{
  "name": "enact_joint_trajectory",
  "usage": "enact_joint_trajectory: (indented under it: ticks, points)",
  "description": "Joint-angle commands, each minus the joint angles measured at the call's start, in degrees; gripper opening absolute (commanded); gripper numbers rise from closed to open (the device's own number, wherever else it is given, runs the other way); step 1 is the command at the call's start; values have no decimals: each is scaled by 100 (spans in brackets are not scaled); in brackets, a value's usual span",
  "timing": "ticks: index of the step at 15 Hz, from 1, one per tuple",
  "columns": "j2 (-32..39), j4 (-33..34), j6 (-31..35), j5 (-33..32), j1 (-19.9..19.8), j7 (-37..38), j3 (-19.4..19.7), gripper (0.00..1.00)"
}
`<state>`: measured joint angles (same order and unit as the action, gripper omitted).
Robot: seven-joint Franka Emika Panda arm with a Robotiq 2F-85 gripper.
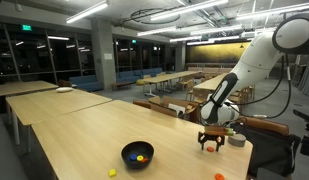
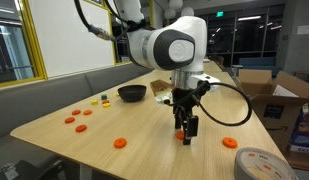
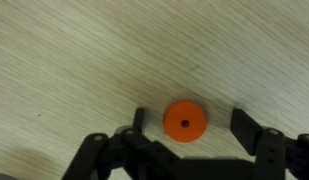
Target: Put the blue, yellow and three orange squares inside the building.
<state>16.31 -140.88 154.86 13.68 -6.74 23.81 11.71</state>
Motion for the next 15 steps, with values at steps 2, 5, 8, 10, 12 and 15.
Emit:
enact_joint_trajectory:
  ticks: [2, 5, 8, 10, 12, 15]
  points:
    - [-346, -249, 173, -173, 114, 155, 84, 51]
    - [-451, -322, 223, -222, 124, 181, 82, 27]
    - [-563, -372, 177, -275, 140, 192, 69, 26]
    - [-732, -430, 209, -351, 187, 229, 62, 26]
    - [-948, -446, 260, -458, 263, 249, 17, 26]
    - [-1227, -373, 334, -732, 454, 402, -125, 26]
